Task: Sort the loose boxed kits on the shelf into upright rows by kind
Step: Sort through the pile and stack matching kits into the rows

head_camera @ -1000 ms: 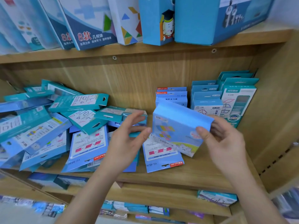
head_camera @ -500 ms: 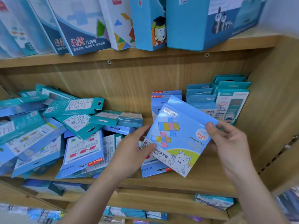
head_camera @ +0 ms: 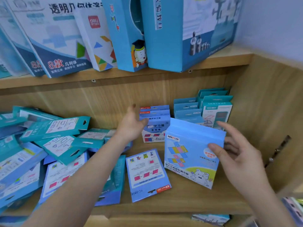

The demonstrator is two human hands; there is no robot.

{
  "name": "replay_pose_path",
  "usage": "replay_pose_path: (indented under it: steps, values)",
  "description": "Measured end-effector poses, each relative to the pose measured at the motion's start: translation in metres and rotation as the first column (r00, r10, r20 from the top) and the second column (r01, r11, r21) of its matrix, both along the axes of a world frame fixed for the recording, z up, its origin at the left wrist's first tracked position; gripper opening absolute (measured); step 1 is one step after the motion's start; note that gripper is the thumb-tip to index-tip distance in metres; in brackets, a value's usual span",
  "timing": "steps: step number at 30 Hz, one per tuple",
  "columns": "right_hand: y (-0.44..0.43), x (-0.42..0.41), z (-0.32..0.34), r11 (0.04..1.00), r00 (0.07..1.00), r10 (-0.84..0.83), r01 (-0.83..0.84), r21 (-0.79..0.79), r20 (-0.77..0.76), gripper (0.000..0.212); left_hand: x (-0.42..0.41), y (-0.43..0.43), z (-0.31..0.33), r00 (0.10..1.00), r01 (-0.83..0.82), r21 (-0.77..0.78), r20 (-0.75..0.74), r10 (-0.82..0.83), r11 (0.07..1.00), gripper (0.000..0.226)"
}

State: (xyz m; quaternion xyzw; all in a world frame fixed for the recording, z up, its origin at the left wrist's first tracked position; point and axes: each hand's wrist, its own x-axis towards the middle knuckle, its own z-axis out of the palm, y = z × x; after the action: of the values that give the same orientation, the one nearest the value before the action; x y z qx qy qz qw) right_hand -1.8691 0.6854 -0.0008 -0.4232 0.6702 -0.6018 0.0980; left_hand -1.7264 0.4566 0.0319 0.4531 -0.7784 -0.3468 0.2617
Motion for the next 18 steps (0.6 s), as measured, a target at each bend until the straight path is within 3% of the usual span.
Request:
replay_pose_path:
  steps: [4, 9, 15, 17, 18]
  values:
    - [0.003, -0.002, -0.004, 0.998, 1.0, -0.026, 0.026, 0.05, -0.004, 0.051, -0.024, -0.026, -0.018, 1.0, 0.009, 0.23, -0.006, -0.008, 0.973, 0.019]
    - [0.005, -0.006, -0.002, 0.998, 0.999, -0.036, 0.036, 0.057, 0.005, 0.05, -0.036, -0.029, -0.028, 0.995, 0.029, 0.318, -0.099, 0.003, 0.947, 0.014]
    - [-0.001, -0.009, 0.006, 1.0, 0.998, -0.006, 0.006, -0.002, 0.058, 0.046, -0.031, -0.038, -0.029, 0.992, 0.124, 0.305, -0.039, -0.118, 0.944, 0.013]
    - [-0.008, -0.01, 0.012, 0.999, 0.994, 0.015, -0.009, -0.05, 0.11, 0.042, -0.022, -0.041, -0.022, 0.978, 0.182, 0.146, 0.074, -0.194, 0.972, 0.018]
    - [-0.013, -0.01, 0.017, 0.997, 0.991, 0.027, -0.017, -0.076, 0.13, 0.04, -0.014, -0.042, -0.017, 0.955, 0.216, 0.042, 0.2, -0.22, 0.976, 0.032]
